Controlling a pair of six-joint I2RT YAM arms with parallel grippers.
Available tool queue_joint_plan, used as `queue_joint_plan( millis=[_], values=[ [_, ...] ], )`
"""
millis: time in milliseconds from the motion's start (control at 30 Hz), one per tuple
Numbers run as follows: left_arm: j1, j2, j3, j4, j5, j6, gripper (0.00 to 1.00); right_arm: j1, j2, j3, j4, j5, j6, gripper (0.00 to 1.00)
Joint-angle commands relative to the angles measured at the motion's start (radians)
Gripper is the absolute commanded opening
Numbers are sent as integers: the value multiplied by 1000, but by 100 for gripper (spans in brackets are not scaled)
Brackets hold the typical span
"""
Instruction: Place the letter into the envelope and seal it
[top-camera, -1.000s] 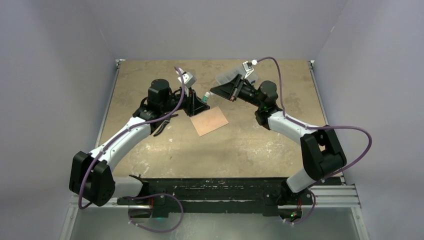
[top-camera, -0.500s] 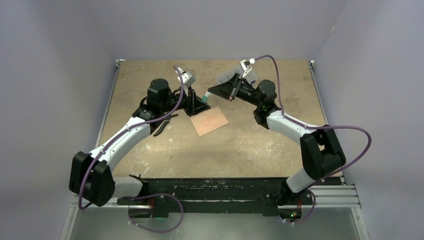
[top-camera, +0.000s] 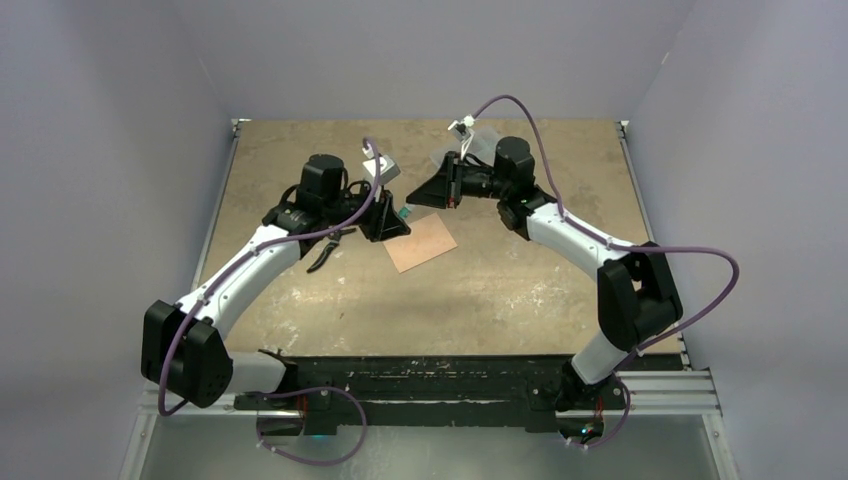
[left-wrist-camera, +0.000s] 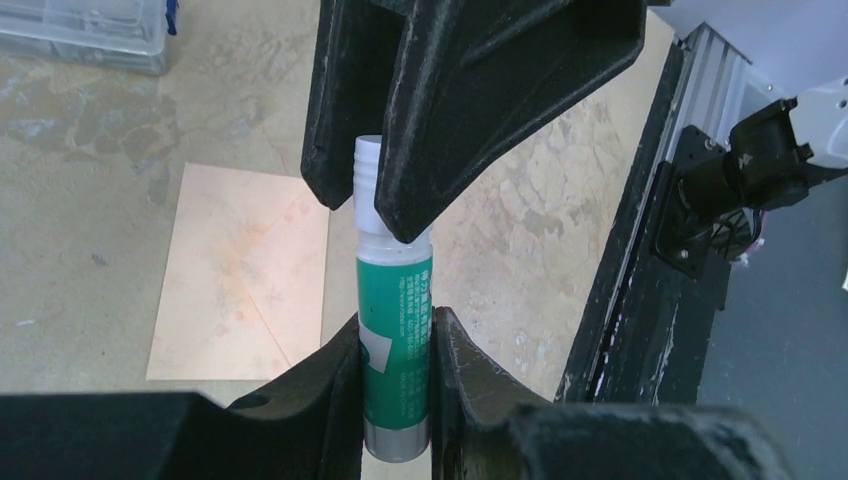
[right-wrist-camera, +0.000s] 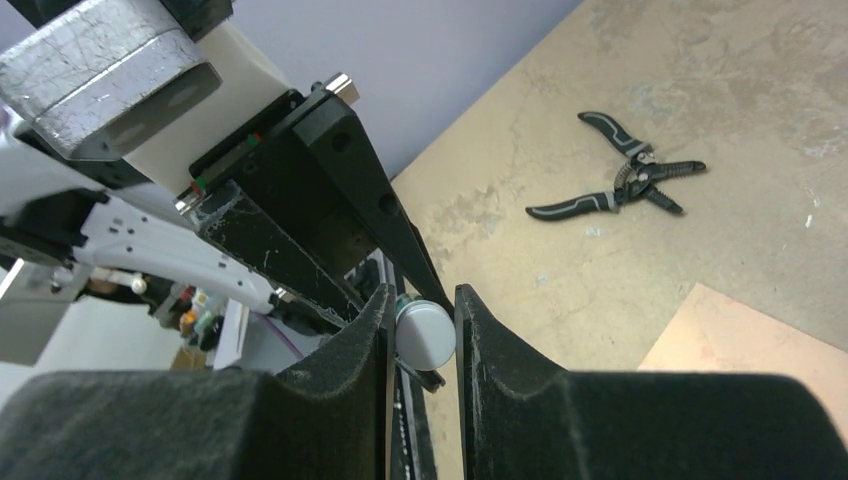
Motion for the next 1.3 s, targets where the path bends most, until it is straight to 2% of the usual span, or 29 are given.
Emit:
queue_joint_plan(
  millis=[0,100,167,300,433,533,667,733,867,1000,1167,1267],
  values=[
    [-7,-8,74,39,73,86,0,56,14,31,-147,-84,-151,10],
    [-7,-36,49,122,57,107,0,64,16,6,-160,-107,-154,9],
    [-7,-64,10,241,20,103,0,76,11,-11,-161,-105,-144,9],
    [-7,-86,-43,470,-16,2,0,125,-3,-43,-145,-56,-100,9],
    [-7,-84,-56,535,-61,-38,0,169,-24,-77,-106,-4,-46,10],
    [-7,-99,-71,511,-48,-21,0,169,-60,-84,-135,44,-35,19],
    [-7,-124,-80,388,6,31,0,148,-103,4,-285,212,-129,49],
    [-7,-140,-70,316,43,23,0,123,-115,44,-339,265,-148,58],
    [-7,-181,-80,197,54,22,0,71,-165,56,-346,259,-148,74],
    [-7,-175,-86,178,55,34,0,56,-208,50,-345,201,-153,80],
    [-7,-154,-83,145,69,91,0,50,-233,62,-344,57,-199,79],
    [-7,-157,-87,140,86,108,0,50,-217,93,-401,47,-227,77]
  ],
)
